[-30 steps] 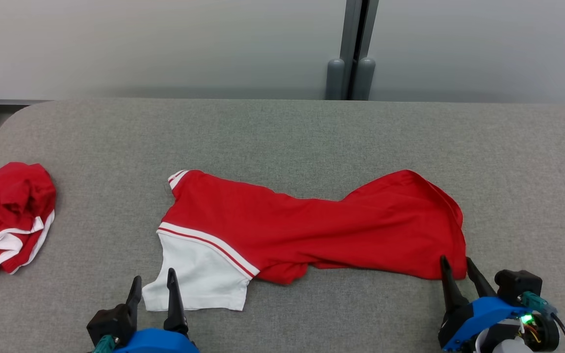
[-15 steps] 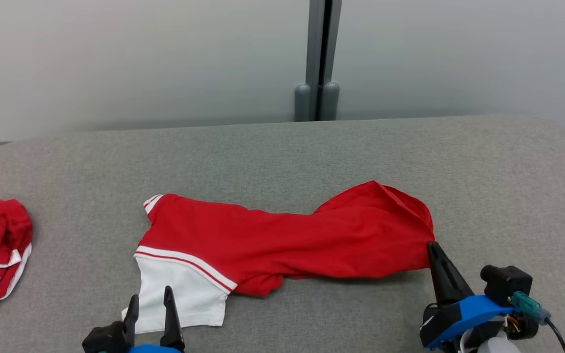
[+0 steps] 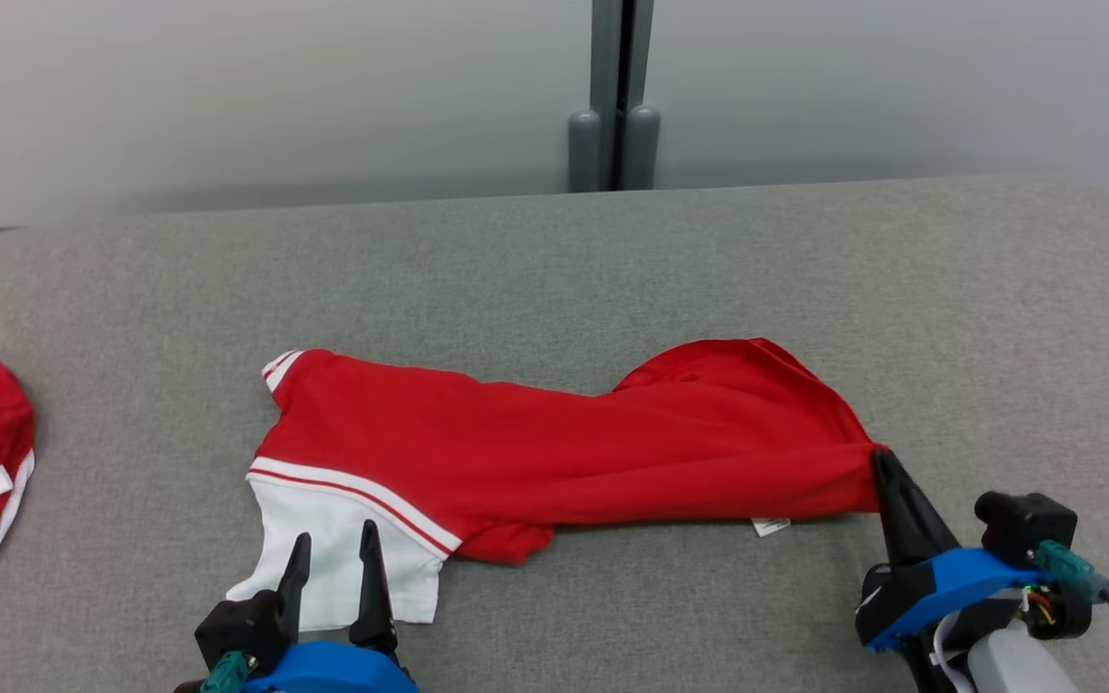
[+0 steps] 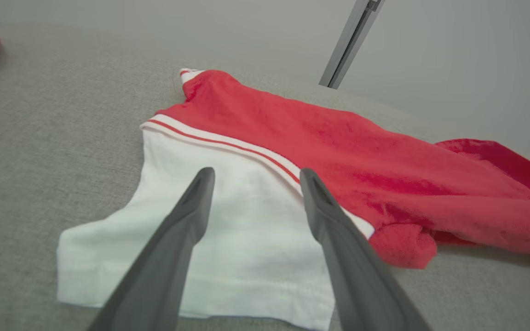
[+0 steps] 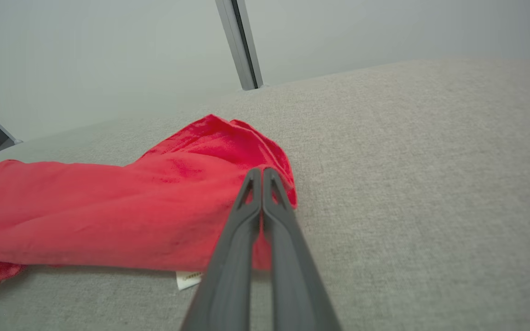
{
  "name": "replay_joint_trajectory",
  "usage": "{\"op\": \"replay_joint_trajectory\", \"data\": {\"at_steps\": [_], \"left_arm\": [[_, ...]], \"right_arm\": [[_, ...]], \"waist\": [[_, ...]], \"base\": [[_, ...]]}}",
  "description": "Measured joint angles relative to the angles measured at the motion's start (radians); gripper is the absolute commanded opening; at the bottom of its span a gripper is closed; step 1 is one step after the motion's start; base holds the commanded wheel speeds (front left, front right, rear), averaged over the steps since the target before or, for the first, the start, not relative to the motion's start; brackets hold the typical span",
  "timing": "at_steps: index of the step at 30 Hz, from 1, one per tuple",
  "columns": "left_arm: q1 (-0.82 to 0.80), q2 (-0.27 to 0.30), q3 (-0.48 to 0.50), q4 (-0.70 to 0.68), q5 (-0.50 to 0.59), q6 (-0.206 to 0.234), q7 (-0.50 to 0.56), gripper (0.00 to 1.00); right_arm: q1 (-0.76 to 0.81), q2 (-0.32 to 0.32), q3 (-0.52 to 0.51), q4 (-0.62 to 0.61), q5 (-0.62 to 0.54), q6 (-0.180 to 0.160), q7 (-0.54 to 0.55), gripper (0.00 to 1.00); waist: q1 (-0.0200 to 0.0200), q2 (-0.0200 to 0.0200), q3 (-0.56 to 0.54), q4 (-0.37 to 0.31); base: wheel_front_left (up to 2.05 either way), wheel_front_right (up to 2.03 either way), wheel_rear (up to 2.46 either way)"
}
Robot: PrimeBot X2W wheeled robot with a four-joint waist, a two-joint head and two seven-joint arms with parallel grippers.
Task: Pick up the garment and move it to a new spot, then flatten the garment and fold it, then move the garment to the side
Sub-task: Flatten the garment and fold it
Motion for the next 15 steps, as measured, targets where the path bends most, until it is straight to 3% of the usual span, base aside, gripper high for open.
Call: {"op": "replay_joint_trajectory", "data": {"at_steps": [10,12,15], "left_arm": [[-0.067,0.002,-0.04,0.0,0.004,0.013,0.0,1.0],[-0.07,0.002,-0.043,0.001,0.003,0.013,0.0,1.0],[-0.069,0.002,-0.041,0.004,0.0,0.016,0.0,1.0]], "right_arm": [[-0.199,-0.037,-0.129,0.182,-0.157,0.0,0.0,0.0],[-0.218,-0.038,-0.164,0.215,-0.184,0.0,0.0,1.0],[-0.23,-0.035,-0.23,0.215,-0.231,0.0,0.0,1.0]], "waist": [[0.0001,0.0001,0.093,0.102],[0.0002,0.0002,0.105,0.117],[0.0002,0.0001,0.106,0.126]], "base": [[0.0,0.0,0.0],[0.0,0.0,0.0],[0.0,0.0,0.0]]}}
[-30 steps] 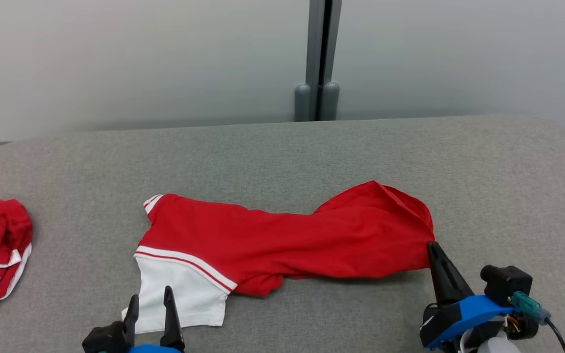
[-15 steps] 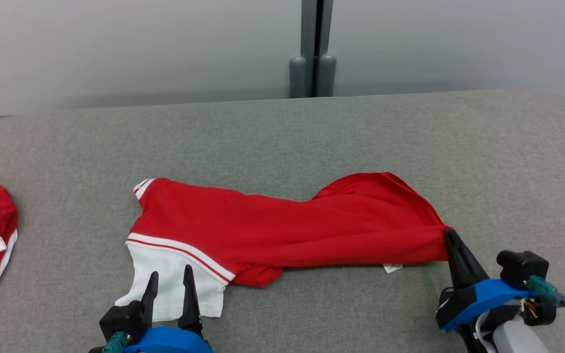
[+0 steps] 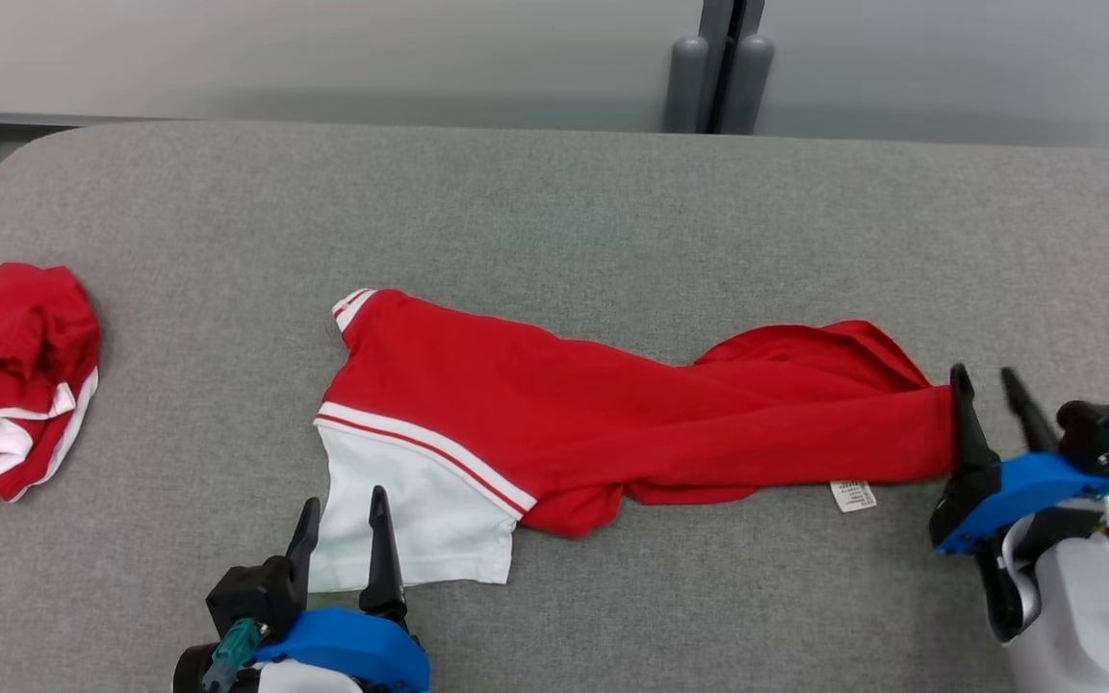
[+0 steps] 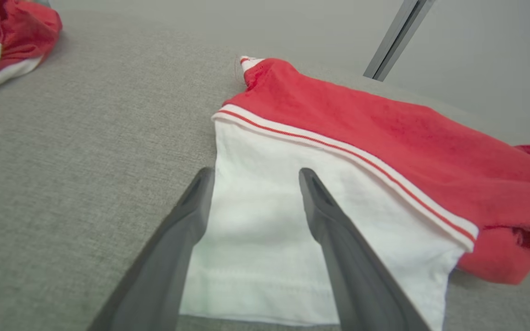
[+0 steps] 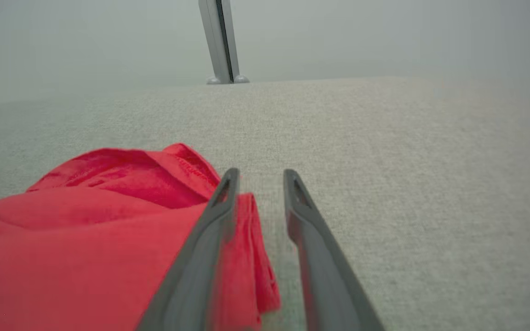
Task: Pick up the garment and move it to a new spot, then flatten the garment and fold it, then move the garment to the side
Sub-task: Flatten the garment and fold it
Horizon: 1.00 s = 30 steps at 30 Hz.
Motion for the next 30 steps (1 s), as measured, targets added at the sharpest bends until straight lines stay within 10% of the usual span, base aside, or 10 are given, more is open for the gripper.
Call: {"op": "replay_joint_trajectory", "data": {"at_steps": [15,30], "left_arm": [[0.083,0.0,0.089,-0.016,0.083,0.009,0.0,1.0],[0.151,0.0,0.137,0.018,0.136,-0.016,0.0,1.0]], "right_arm": [[0.289,0.058,0.041,-0.377,-0.068,0.0,0.0,1.0],[0.382,0.061,0.128,-0.339,-0.027,0.0,0.0,1.0]], "waist": [[-0.0004,-0.0003,-0.146,-0.078],[-0.0004,-0.0004,-0.241,-0.113]], "base": [[0.0,0.0,0.0],[0.0,0.0,0.0]]}}
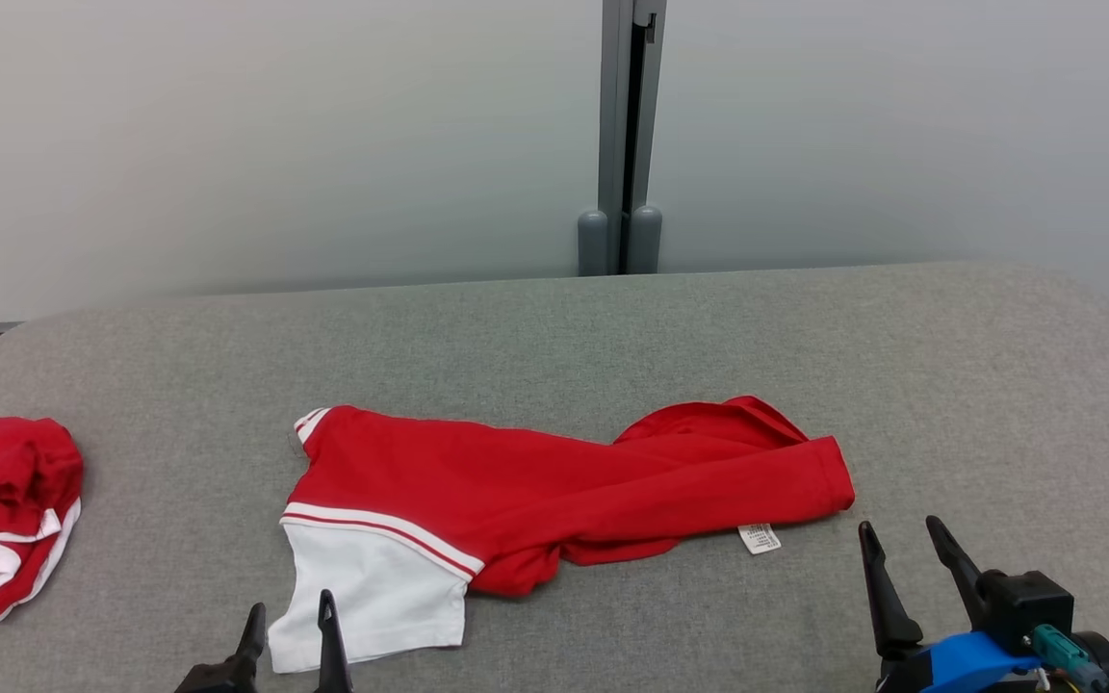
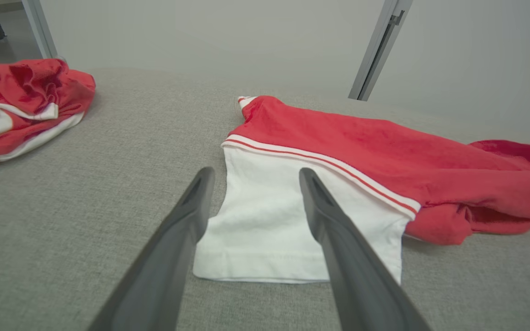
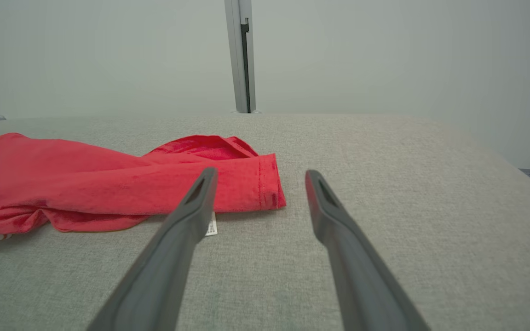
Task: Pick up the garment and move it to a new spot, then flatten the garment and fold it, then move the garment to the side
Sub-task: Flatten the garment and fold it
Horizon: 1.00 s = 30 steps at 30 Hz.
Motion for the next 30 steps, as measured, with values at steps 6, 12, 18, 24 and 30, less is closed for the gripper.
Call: {"op": "replay_joint_trajectory", "data": {"at_steps": [6,12,18,24,30], "left_arm": [[0.002,0.0,-0.002,0.015,-0.017,-0.001,0.0,1.0],[0.0,0.0,-0.001,0.083,-0.047,0.025,0.0,1.0],[-0.019,0.0,0.013,0.158,-0.095,0.039,0.0,1.0],[-0.05,0.0,0.032,0.182,-0.11,0.033,0.0,1.0],[-0.088,0.0,0.018,0.243,-0.159,0.017,-0.002,1.0]], "right_arm": [[-0.002,0.0,0.007,0.002,0.001,0.0,0.0,1.0],[-0.013,0.0,0.026,0.019,0.003,0.0,0.0,1.0],[-0.019,0.001,0.037,0.032,0.012,0.0,0.0,1.0],[-0.03,0.001,0.036,0.03,0.01,0.0,0.0,1.0],[-0.05,0.001,0.038,0.034,0.008,0.0,0.0,1.0]], "waist": [[0.0001,0.0001,0.016,0.0],[0.0002,0.0003,0.04,-0.005],[0.0002,0.0003,0.056,-0.011],[0.0003,0.0003,0.079,-0.014],[0.0002,0.0002,0.102,-0.017]], "base": [[0.0,0.0,0.0],[0.0,0.0,0.0],[0.0,0.0,0.0],[0.0,0.0,0.0],[0.0,0.0,0.0]]}}
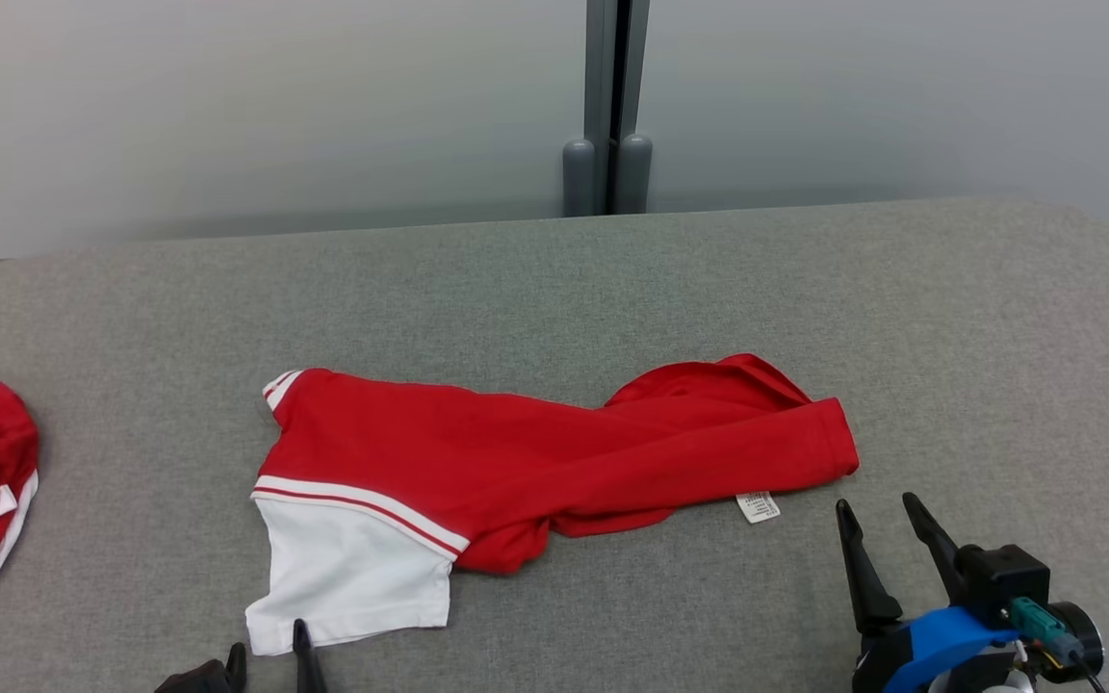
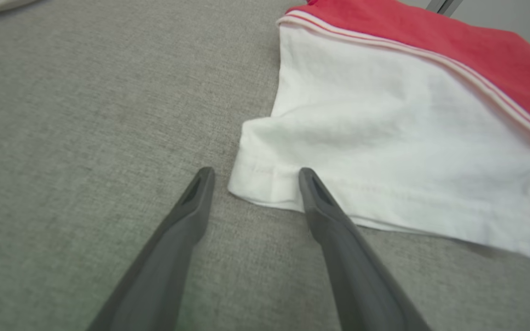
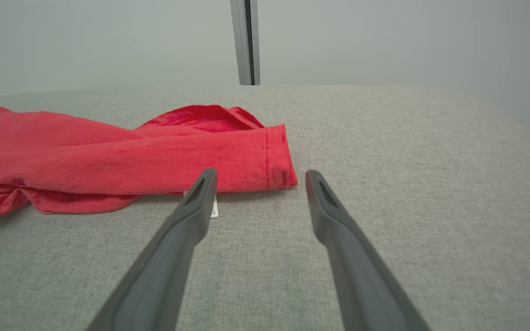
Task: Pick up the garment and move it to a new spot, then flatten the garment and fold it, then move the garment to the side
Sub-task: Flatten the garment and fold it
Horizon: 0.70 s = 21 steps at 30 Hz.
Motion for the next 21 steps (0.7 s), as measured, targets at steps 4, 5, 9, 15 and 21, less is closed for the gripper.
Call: {"op": "replay_joint_trajectory", "data": {"at_steps": [4,5,9,15,21], "left_arm": [[-0.02,0.002,-0.009,0.01,-0.013,-0.01,-0.001,0.42],[-0.024,0.002,-0.012,0.008,-0.014,-0.011,-0.001,0.29],[-0.039,0.001,-0.021,0.003,-0.014,-0.021,-0.001,0.0],[-0.049,0.0,-0.031,-0.038,0.009,-0.024,0.0,0.0],[-0.055,0.0,-0.059,-0.07,0.013,-0.03,0.0,0.0]], "right_arm": [[-0.019,0.0,-0.004,0.016,-0.003,0.0,0.0,1.0],[-0.021,0.0,-0.007,0.022,-0.003,0.0,0.0,1.0],[-0.041,0.0,-0.021,0.038,-0.012,0.0,0.0,1.0],[-0.078,0.0,-0.052,0.076,-0.021,0.0,0.0,1.0],[-0.119,-0.002,-0.1,0.153,-0.046,0.0,0.0,1.0]], "waist": [[-0.0001,0.0,0.016,0.002],[-0.0001,0.0,0.019,0.004],[-0.0001,0.0,0.038,0.016],[0.0,0.0001,0.07,0.04],[0.0,0.0001,0.102,0.072]], "base": [[0.0,0.0,0.0],[0.0,0.0,0.0],[0.0,0.0,0.0],[0.0,0.0,0.0],[0.0,0.0,0.0]]}}
